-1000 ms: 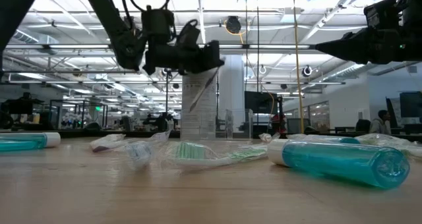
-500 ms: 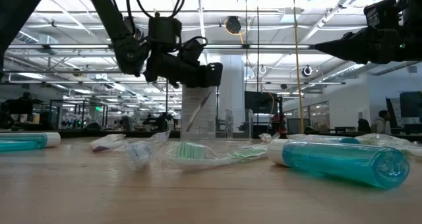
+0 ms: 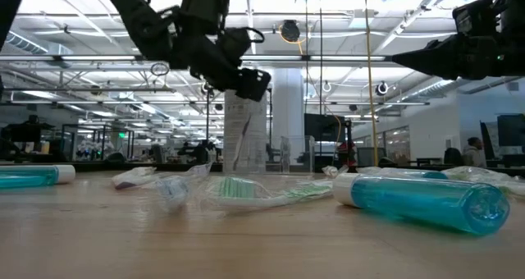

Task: Pick & Place toothbrushing station
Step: Put the purple toothbrush into the transparent organizer, then put the blue mouthwash bottle into the transparent organizer

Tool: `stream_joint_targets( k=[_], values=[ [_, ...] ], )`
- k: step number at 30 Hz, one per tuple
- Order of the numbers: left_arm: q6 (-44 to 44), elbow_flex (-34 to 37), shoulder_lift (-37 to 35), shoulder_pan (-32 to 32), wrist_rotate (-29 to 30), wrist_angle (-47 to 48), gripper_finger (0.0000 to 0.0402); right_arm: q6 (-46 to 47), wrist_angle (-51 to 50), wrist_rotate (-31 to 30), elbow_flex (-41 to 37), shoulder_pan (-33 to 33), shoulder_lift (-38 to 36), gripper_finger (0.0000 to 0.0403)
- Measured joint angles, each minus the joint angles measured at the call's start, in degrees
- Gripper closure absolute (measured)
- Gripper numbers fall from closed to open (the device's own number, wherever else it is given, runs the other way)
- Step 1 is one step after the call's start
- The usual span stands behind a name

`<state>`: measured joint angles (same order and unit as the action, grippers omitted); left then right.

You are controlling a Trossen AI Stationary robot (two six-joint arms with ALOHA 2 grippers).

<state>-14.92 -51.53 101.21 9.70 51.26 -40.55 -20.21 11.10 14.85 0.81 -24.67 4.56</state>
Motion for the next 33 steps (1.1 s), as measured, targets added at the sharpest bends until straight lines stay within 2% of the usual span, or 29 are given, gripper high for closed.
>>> stream_joint_targets(
  k=[5, 9, 18, 21, 26, 30, 33],
  values=[
    [9.7, 0.0, -8.1, -0.2, -8.1, 16.4, 0.0206, 0.0, -0.2, 0.0, 0.0, 0.0, 0.0, 0.0298],
    [14.1, 0.0, -12.8, -0.2, -12.3, 23.4, 0.0206, 0.0, -0.3, 0.0, 0.0, 0.0, 0.0, 0.0298],
    [5.5, 0.0, -21.1, 0.5, -14.6, 26.4, 0.0206, 0.0, -0.2, 0.0, 0.0, 0.0, 0.0, 0.0298],
    [7.1, 0.0, -23.7, 1.0, -16.9, 33.2, 0.0206, 0.0, -0.1, 0.0, 0.0, 0.0, 0.0, 0.0298],
    [14.5, 0.0, -25.2, 1.2, -21.5, 50.3, 0.0206, 4.2, 1.5, 0.2, 0.0, 0.0, 0.0, 0.0298],
    [13.0, 0.0, -25.3, 1.2, -23.5, 55.6, 0.0206, 10.3, 1.5, 0.4, 0.0, 0.0, 0.0, 0.0298],
    [12.4, 0.0, -25.3, 1.2, -26.9, 56.1, 0.0206, 16.2, 1.5, 0.3, 0.0, 0.0, 0.0, 0.0298]
  ],
)
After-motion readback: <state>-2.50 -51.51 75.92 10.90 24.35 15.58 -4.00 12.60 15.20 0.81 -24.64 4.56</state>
